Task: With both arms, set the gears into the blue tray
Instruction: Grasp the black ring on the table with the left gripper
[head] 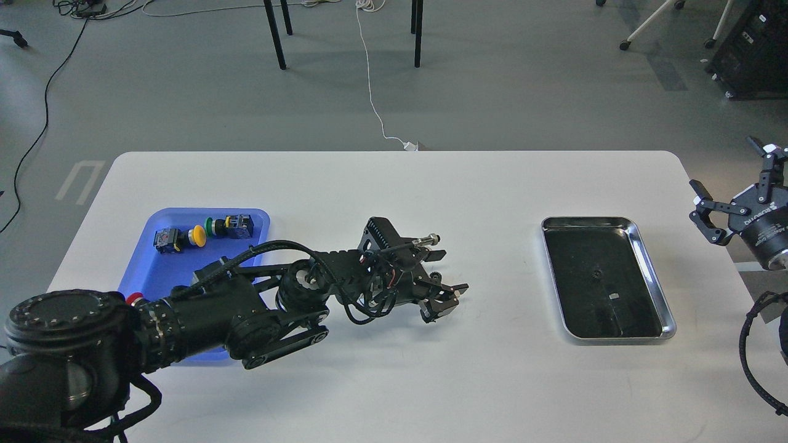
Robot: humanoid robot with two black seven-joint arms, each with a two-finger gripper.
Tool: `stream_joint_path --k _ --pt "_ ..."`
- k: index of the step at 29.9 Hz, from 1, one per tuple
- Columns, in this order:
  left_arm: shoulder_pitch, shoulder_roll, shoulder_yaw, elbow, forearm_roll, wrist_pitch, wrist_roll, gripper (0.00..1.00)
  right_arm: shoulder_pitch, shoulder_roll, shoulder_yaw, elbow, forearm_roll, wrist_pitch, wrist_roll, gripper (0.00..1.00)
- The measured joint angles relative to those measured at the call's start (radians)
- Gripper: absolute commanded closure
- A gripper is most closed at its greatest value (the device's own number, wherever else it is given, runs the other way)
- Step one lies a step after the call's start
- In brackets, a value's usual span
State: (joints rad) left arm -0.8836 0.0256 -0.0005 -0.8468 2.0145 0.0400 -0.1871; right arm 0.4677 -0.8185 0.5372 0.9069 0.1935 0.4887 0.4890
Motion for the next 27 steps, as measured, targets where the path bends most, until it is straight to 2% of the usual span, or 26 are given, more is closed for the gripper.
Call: stream_joint_path --k 7,23,27 --pt "0.018 -0.019 0.012 0.054 -0.004 0.015 -0.001 0.51 0.0 0.004 0.003 -0.001 0.0 0.0 0.0 0.05" --pt "0.041 -0.014 0.011 0.08 -0.007 0.017 -0.015 0.71 0.0 0.006 0.01 0.013 0.0 0.0 0.0 0.05" --pt "0.043 -0.015 0.011 0.08 -0.007 0.017 -0.018 0.79 0.0 0.006 0.01 0.014 0.0 0.0 0.0 0.05"
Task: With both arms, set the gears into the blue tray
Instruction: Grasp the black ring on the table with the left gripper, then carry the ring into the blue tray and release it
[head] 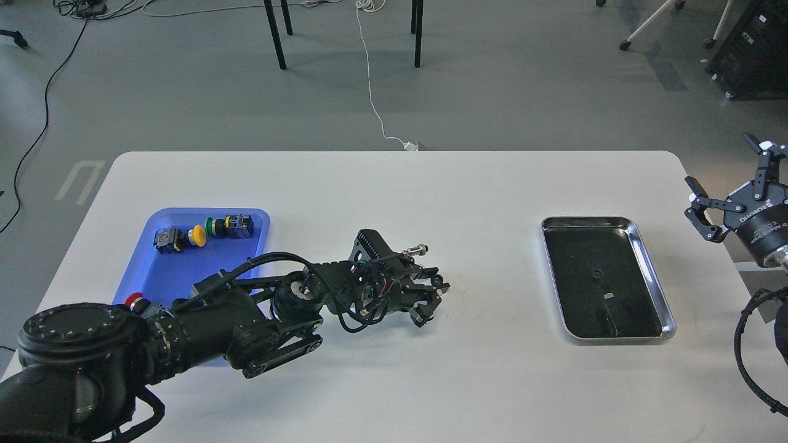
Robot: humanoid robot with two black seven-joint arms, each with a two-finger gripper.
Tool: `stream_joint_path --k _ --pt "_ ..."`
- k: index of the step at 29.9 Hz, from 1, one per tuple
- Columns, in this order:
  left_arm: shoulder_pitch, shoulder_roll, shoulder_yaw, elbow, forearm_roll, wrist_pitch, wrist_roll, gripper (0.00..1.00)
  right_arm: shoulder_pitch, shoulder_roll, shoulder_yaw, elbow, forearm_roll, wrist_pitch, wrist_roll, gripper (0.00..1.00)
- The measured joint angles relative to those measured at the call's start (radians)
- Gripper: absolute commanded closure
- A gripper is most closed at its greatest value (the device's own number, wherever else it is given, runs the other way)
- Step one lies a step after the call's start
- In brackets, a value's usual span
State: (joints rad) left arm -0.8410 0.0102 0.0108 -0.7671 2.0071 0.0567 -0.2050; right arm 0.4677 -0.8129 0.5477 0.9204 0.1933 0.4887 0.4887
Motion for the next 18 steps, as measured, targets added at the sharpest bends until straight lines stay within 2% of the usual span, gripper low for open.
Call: stream_joint_path --k 7,10,13,18 --pt "-0.008 0.02 -0.01 -0.022 -0.066 -0.002 -0.006 0.81 0.0 0.0 0.009 0.0 0.0 0.0 0.0 0.05" --pt "-0.019 0.07 -0.018 -0.063 -0.124 -0.001 -0.011 0.81 0.0 -0.002 0.016 -0.001 -0.001 0.0 0.0 0.05" --pt "-0.036 0.174 -0.039 -0.157 -0.195 0.001 -0.012 0.81 0.0 -0.002 0.026 -0.001 -0.002 0.0 0.0 0.05" --pt "-0.038 0.457 -0.098 -0.328 -0.272 0.001 -0.023 0.81 0.004 -0.002 0.034 -0.002 -0.003 0.0 0.0 0.05"
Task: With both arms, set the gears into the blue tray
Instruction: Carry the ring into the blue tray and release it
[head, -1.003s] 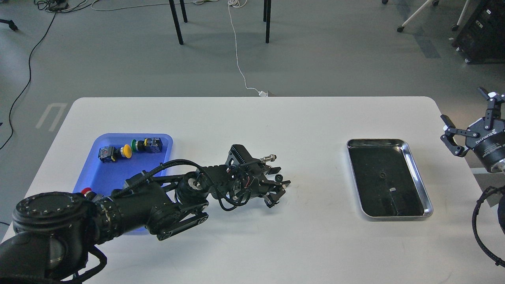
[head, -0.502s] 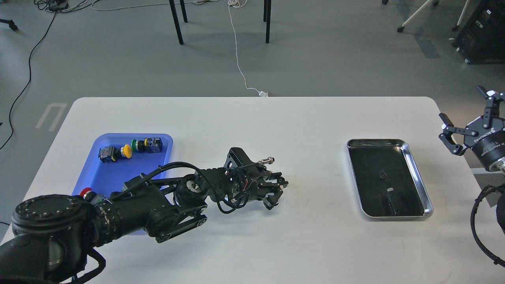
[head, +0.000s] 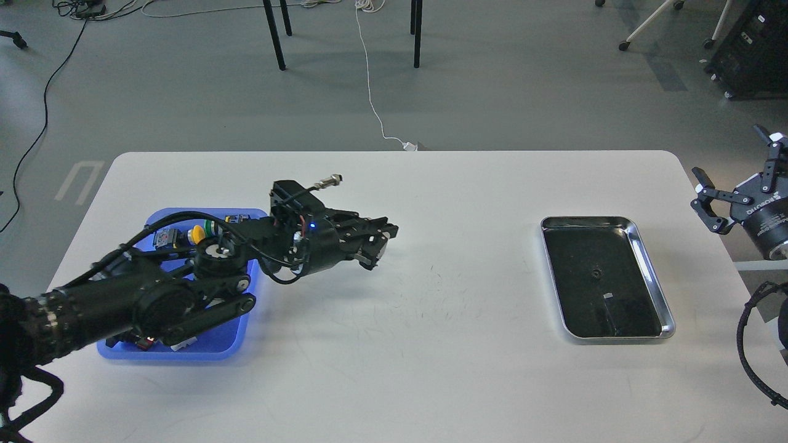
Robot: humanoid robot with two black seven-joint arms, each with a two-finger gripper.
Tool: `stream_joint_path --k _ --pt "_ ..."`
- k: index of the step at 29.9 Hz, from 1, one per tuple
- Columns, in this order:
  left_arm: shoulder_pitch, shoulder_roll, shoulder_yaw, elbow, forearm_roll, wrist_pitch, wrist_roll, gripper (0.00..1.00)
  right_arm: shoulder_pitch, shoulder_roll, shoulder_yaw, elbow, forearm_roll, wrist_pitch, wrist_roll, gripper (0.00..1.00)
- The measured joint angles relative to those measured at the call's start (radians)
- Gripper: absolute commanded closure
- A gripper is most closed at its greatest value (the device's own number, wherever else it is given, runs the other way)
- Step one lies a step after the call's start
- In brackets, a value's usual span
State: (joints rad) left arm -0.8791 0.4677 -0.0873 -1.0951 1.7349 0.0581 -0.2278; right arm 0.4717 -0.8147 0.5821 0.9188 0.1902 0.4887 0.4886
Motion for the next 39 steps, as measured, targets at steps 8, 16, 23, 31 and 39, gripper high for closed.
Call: stream_joint_path --k 8,16,23,31,39 --pt "0.128 0.333 0.002 -0.029 -0.01 0.082 -0.147 0.8 0.002 0.003 0.001 -0.004 -0.001 0.0 0.0 0.05" --pt "0.223 0.382 0.007 0.128 -0.013 0.159 -0.19 0.78 0.001 0.002 0.001 -0.001 0.0 0.0 0.0 0.05" --pt "0.243 0.371 0.012 0.222 -0.009 0.164 -0.252 0.73 -0.002 -0.003 0.001 0.002 0.0 0.0 0.0 0.05" --pt "0.251 0.368 0.01 0.225 -0.015 0.164 -0.26 0.27 -0.005 -0.007 0.001 0.002 0.0 0.0 0.0 0.05" --pt "0.239 0.369 -0.004 0.21 -0.085 0.156 -0.261 0.15 -0.005 -0.016 0.001 0.002 0.0 0.0 0.0 0.05"
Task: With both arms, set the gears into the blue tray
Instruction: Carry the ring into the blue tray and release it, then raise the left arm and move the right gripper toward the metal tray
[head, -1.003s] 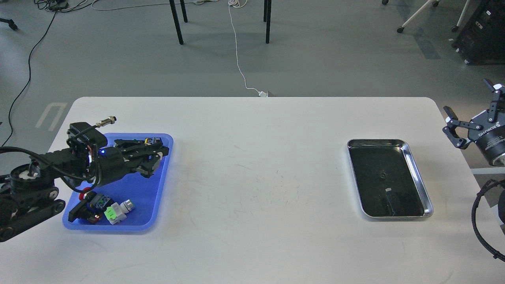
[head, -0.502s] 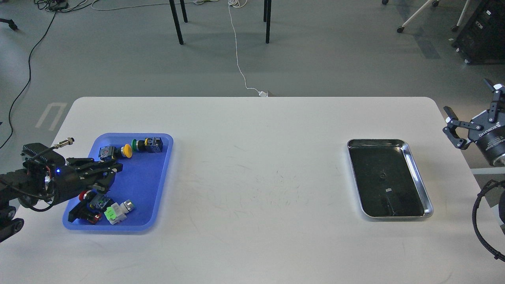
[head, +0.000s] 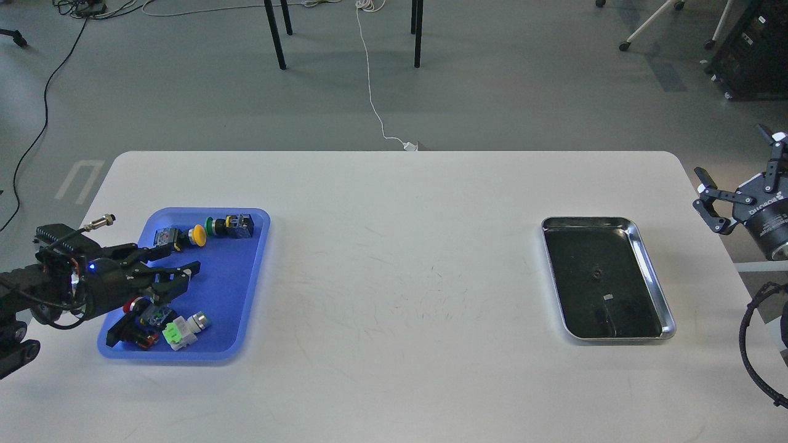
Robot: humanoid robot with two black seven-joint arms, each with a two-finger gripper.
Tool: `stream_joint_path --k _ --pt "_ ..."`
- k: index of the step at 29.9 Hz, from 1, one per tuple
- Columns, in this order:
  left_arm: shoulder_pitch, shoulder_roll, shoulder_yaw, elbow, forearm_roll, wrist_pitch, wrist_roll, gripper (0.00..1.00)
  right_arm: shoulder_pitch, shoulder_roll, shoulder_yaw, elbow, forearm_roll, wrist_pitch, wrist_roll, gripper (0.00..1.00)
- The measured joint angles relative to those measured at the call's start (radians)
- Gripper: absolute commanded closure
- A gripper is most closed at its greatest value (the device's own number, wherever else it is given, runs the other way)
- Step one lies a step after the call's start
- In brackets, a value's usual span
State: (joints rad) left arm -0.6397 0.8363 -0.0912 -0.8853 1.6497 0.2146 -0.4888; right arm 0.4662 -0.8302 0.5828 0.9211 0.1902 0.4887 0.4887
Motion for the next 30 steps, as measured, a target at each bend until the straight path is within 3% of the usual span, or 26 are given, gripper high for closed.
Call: stream_joint_path --k 10,12,16,20,25,30 --pt "-0.192 -0.006 -0.041 -0.013 -0.594 -0.035 0.0 0.14 0.002 -0.165 -0.012 0.006 -0.015 0.0 0.0 0.05" --pt "-0.245 -0.036 -0.045 -0.013 -0.732 -0.102 0.0 0.14 0.007 -0.201 -0.016 0.032 -0.035 0.0 0.0 0.05" --pt "-0.323 -0.084 -0.091 -0.008 -0.997 -0.268 0.0 0.03 0.03 -0.238 -0.015 0.057 -0.063 0.0 0.0 0.05" --pt "-0.342 -0.109 -0.197 -0.003 -1.25 -0.373 0.0 0.02 0.08 -0.308 -0.019 0.063 -0.098 0.0 -0.009 0.05" --pt "-0.336 -0.171 -0.351 0.009 -1.435 -0.426 0.065 0.02 0.192 -0.356 -0.021 0.064 -0.302 0.0 -0.102 0.05" --pt "-0.331 -0.226 -0.395 0.013 -1.543 -0.466 0.161 0.02 0.326 -0.342 -0.022 0.073 -0.653 0.0 -0.162 0.04"
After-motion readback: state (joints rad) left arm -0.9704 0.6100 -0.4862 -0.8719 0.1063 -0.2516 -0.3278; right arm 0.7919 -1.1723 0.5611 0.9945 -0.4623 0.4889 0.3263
